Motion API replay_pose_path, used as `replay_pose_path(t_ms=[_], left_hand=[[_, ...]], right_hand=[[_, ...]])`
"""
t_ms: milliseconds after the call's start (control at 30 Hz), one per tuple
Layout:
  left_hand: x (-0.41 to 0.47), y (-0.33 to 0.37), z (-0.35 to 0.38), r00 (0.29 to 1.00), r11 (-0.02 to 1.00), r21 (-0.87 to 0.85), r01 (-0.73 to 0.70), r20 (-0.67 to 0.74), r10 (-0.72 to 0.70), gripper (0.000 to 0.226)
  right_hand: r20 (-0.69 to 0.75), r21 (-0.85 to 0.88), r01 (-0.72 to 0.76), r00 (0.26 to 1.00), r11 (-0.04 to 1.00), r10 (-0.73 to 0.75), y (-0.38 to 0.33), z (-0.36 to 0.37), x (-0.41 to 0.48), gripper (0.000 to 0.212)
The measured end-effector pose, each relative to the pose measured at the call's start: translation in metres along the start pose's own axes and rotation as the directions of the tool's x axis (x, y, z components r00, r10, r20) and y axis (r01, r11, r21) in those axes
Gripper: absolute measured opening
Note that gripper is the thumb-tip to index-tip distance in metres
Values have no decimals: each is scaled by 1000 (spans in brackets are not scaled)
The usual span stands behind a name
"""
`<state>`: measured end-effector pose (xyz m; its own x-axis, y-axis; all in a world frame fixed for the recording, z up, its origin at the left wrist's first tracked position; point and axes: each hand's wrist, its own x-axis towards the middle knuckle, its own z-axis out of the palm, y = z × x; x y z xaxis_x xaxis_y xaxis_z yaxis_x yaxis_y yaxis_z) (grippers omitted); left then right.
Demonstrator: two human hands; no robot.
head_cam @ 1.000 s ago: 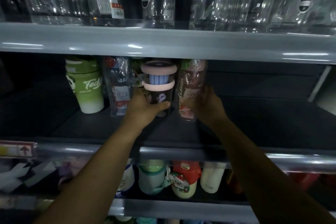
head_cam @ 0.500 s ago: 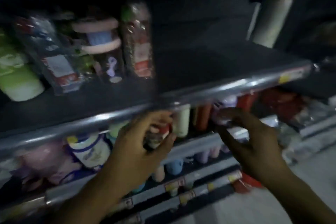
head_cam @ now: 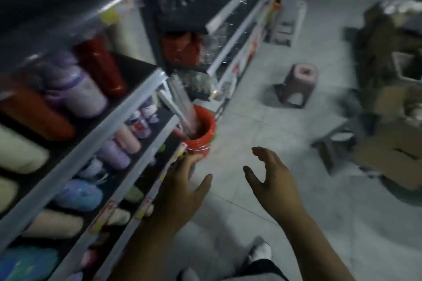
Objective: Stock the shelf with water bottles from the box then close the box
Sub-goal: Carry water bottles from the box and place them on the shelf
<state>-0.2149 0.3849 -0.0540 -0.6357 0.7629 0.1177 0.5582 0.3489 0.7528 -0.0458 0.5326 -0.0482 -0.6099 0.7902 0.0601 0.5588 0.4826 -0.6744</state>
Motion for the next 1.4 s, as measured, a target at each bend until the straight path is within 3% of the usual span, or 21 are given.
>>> replay_pose_path(t_ms=[133, 333, 567, 833, 1000, 1100, 1267, 1400], left_hand=[[38, 51, 98, 980, 998, 26, -51, 194, 45, 44], [98, 153, 221, 941, 989, 1, -147, 307, 139, 44], [186, 254, 346, 833, 952, -53, -302, 471, 291, 44], [300, 329, 521, 580, 897, -165, -411, 711, 397, 46], [381, 412, 614, 417, 814, -274, -512, 749, 515, 42], [414, 456, 666, 357, 799, -297, -524, 775, 522, 41], [446, 501, 752, 340, 816, -278, -508, 805, 486, 37], [460, 527, 830, 446, 876, -174, -450, 807, 388, 37]], right_hand=[[-51, -85, -137, 990, 987, 133, 81, -50, 3, 50], [-168, -101, -271, 953, 957, 252, 189, -145, 26, 53], [-316, -48, -494, 832, 868, 456, 287, -238, 66, 52], [-414, -2, -701, 650, 714, 637, 410, -303, 154, 53], [-537, 164, -746, 481, 645, 693, 462, -374, 221, 57], [-531, 212, -772, 424, 599, 734, 500, -399, 246, 58], [-420, 297, -789, 398, 538, 815, 585, -436, 274, 55], [-346, 287, -754, 494, 591, 798, 685, -474, 303, 41]])
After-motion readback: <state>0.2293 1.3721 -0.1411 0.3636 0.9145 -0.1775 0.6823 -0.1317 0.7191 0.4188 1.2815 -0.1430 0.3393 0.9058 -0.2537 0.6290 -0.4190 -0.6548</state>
